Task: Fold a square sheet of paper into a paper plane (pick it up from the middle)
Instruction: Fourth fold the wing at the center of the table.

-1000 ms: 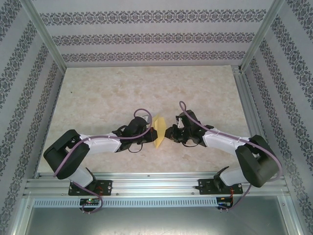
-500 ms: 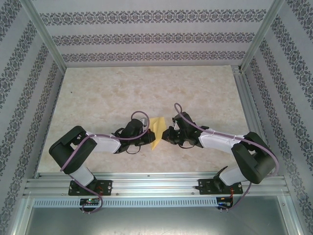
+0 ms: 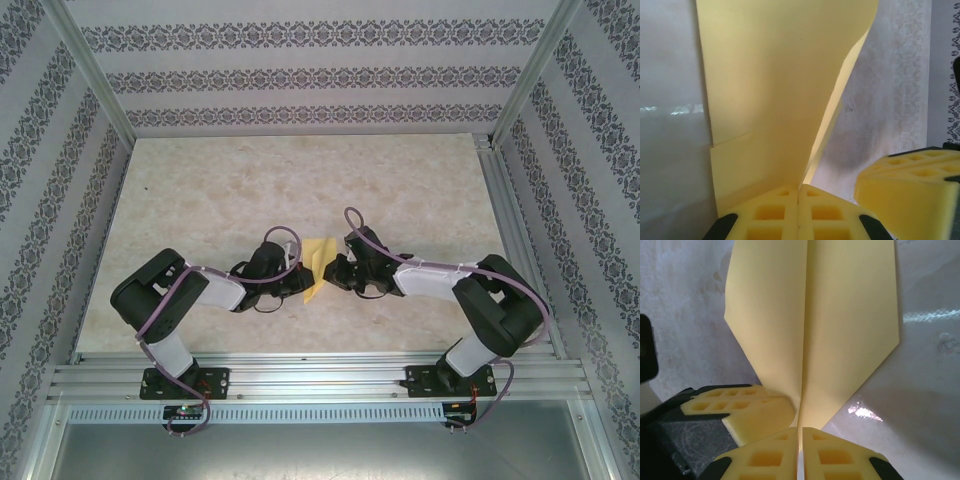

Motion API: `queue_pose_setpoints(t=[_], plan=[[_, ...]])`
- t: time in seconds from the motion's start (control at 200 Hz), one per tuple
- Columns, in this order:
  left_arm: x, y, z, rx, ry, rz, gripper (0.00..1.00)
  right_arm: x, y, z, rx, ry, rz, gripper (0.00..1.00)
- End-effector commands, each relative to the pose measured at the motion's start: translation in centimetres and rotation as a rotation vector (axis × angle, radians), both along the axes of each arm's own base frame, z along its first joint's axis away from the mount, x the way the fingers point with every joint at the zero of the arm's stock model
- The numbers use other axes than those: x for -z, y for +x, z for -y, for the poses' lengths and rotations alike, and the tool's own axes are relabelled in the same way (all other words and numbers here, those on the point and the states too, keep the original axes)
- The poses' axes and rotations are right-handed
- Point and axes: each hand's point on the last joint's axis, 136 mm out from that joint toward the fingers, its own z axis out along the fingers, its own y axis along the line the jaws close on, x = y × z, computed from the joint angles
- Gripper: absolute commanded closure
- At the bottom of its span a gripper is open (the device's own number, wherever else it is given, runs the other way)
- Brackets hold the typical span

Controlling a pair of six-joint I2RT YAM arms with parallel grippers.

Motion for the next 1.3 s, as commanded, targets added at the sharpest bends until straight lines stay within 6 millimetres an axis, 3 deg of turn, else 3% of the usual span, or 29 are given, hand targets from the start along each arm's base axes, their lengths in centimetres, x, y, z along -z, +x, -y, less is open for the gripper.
queue_pose_setpoints(t=[0.0,0.165,0.425,0.594,0.929,1.209,1.299], plan=[[-0.9,0.7,0.0,0.000,-0.053,0.031,0.97,-0.1,1.2,-0.6,0.024,-0.003,0.034,0.89],[-0.8,0.7,-0.3,0.009,-0.060,0.026,0.97,0.3,1.8,-1.0,0.025,-0.009,0.034,0.88],[-1.0,0.8,-0.5,0.012,-0.048,0.032,0.96,-1.1,3.6,-1.3,0.079,0.022,0.084,0.87],[-1.1,0.9,-0.6,0.021,-0.029,0.034,0.90,-1.6,4.8,-2.1,0.067,0.032,0.091,0.87],[-1.9,1.9,-0.8,0.023,-0.036,0.039,0.75,-1.5,4.9,-2.8,0.040,0.054,0.072,0.87],[-1.9,2.6,-1.0,0.043,-0.010,0.039,0.74,-1.3,5.1,-3.0,0.031,0.057,0.064,0.87],[-1.9,2.7,-1.2,0.053,-0.004,0.036,0.78,-1.4,5.1,-3.0,0.029,0.059,0.063,0.87]])
